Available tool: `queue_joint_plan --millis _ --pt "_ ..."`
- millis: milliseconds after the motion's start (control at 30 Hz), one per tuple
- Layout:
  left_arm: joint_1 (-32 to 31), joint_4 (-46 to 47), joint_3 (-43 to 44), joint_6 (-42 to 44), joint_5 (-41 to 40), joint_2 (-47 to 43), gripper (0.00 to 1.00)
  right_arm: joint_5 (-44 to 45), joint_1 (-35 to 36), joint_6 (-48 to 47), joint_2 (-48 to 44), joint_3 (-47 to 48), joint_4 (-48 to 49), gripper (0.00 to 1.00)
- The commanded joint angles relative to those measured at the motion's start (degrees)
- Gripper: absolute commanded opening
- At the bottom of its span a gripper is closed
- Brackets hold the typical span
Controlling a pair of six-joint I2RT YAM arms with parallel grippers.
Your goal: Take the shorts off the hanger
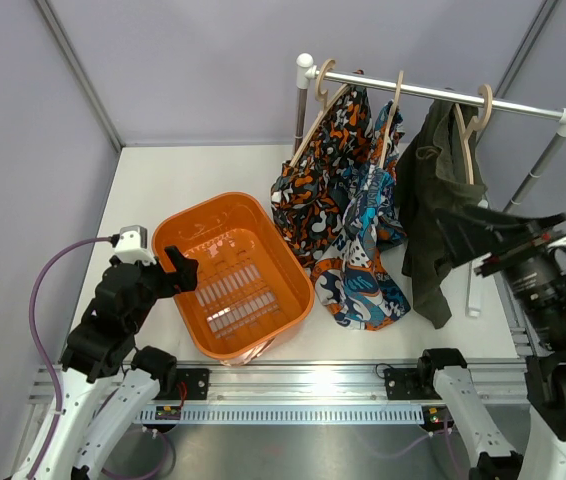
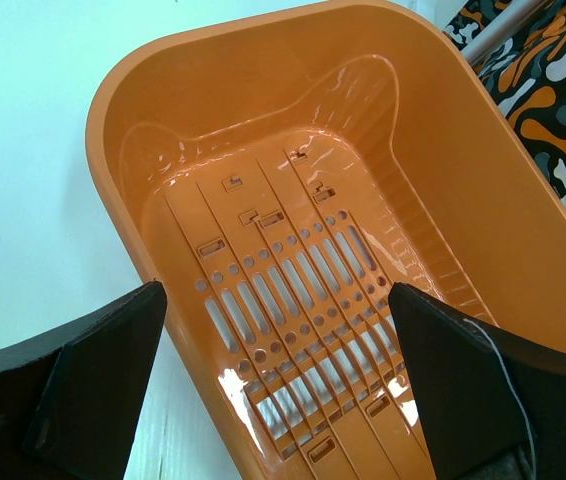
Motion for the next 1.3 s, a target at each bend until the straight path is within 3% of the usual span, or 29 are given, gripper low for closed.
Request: queue_joint_plan --millis 0,300,400,667,1267 --pt "-0.3 2.7 1.6 1.1 1.1 -0.2 0.99 14.3 -0.4 -6.8 10.2 8.6 -6.0 1.0" --pt "-0.4 2.8 1.6 1.3 1.7 0.2 0.99 32.4 -0.3 -13.0 32.6 21.8 -7.4 0.99" --pt "-0.5 2.8 1.6 1.4 1.9 0.5 0.99 35.8 -0.3 -14.1 36.5 22.8 -6.7 0.93" --pt "-1.3 2.9 1.6 1.6 2.3 0.5 0.99 43.4 -0.3 -16.8 39.4 20.8 -5.2 0.87" --pt "-2.5 2.9 1.6 1.7 2.3 0.8 0.99 43.6 -0.3 -17.2 45.8 16.6 -0.2 0.69"
